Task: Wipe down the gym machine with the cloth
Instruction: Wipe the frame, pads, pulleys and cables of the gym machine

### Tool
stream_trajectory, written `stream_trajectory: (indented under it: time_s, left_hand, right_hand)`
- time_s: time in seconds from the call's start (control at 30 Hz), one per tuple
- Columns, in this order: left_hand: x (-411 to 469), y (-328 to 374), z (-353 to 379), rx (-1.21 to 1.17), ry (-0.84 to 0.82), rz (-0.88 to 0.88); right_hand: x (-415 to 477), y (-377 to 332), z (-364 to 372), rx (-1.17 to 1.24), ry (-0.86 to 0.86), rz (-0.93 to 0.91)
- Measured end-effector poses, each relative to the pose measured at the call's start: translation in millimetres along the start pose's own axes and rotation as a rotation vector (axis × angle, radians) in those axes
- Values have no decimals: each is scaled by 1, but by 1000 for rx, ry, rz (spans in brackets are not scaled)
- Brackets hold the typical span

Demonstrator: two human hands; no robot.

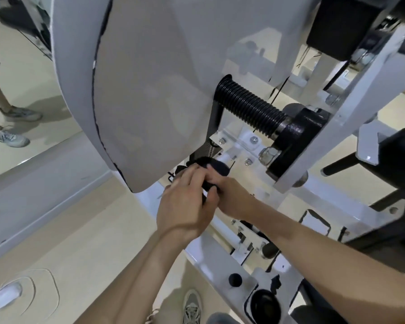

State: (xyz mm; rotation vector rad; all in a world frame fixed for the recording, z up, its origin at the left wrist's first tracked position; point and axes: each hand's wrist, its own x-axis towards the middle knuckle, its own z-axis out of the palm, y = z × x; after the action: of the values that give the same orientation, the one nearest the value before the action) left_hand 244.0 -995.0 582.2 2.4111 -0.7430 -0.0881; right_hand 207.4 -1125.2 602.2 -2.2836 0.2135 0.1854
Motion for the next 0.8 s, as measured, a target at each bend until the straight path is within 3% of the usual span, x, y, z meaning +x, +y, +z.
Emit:
stream_trajectory:
  time_s: [0.1, 0.2, 0.27, 0.4, 0.6, 0.67, 0.77, 0.8]
  left_hand:
    - [-2, 0, 0, -54, 29, -8]
    - [-4, -3, -1, -104, 8, 35]
    - [-5, -4, -3, -144, -13, 59]
    - [-4, -3, -7, -212, -32, 40]
    - [-2, -6, -14, -347, -145, -73]
    - [-3, -4, -16, -316, -187, -28]
    - [-1, -5, -16, -313, -182, -5]
    - [-1, -6, -16, -314, -165, -22]
  right_hand:
    - [-26, -2, 8, 98, 30, 89]
    - [-45, -2, 6, -55, -14, 147]
    - [-57, -5, -1, 16, -26, 164]
    - [-36, -16, -4, 171, 211, 227]
    - [-65, -11, 23, -64, 53, 178]
    - [-85, -9, 16, 172, 45, 195]
    - [-79, -8, 15, 440, 265, 201]
    - [-70, -12, 16, 473, 255, 194]
